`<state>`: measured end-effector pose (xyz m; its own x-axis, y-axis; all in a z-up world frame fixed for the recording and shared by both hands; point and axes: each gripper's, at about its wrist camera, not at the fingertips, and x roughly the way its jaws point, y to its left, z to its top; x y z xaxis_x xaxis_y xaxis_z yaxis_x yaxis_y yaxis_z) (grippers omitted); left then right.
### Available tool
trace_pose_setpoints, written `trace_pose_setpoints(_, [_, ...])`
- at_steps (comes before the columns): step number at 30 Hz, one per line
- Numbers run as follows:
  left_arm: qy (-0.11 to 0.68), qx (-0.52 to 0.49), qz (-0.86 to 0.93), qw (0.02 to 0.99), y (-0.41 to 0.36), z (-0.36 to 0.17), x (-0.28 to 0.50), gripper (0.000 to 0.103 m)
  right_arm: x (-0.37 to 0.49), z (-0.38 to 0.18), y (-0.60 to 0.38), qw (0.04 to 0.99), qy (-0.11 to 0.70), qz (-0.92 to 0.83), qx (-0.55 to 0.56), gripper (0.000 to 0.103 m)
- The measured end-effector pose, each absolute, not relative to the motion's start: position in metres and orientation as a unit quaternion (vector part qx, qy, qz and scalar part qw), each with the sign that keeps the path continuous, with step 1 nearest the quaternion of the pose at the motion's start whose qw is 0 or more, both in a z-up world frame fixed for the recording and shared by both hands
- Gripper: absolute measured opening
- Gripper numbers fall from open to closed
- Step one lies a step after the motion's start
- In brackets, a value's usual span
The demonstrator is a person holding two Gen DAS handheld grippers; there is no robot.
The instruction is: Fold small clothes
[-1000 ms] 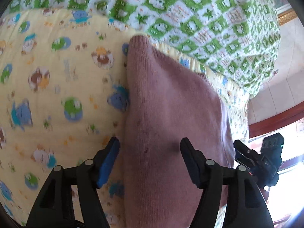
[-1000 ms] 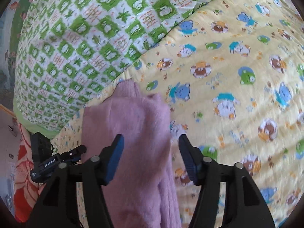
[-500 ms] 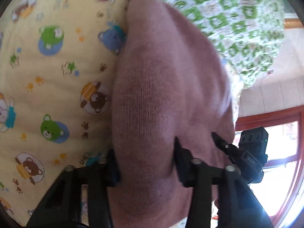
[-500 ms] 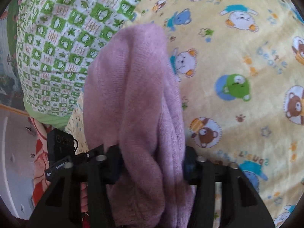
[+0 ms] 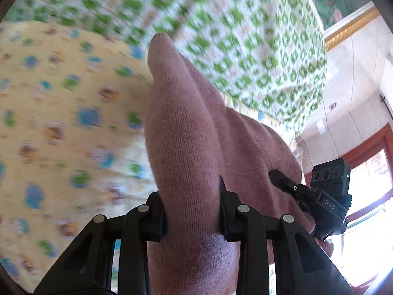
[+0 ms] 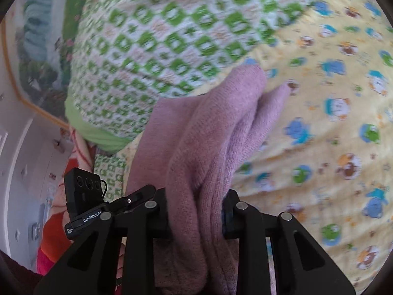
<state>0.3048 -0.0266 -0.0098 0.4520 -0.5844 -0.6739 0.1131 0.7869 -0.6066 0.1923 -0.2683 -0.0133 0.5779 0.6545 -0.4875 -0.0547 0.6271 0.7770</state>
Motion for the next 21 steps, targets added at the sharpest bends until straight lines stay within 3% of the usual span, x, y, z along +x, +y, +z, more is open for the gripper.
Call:
trace_pose_setpoints(5, [0.461,-0.248,-0.168,0.835,0.043,0.001,0.276,0.032,0.201,-0.011,-0.209,0.792,0.406,0.274,0.364,0.028])
trace_pose_setpoints(11, [0.474,-0.278,-0.113,0.828,0.113,-0.033,0.245,0.032,0.211,-0.04,-0.144,0.764,0.442,0.311,0.354,0.028])
trace_pose_setpoints(16, [0.499,-0.298,-0.086,0.809,0.136,-0.078,0.234,0.033,0.214,-0.078,-0.119,0.745,0.489,0.304,0.338,0.028])
trace_pose_setpoints(21, [0.501,-0.312,-0.091,0.802,0.148,-0.092,0.232,0.04,0.215,-0.11,-0.132,0.72,0.518,0.271,0.374,0.031])
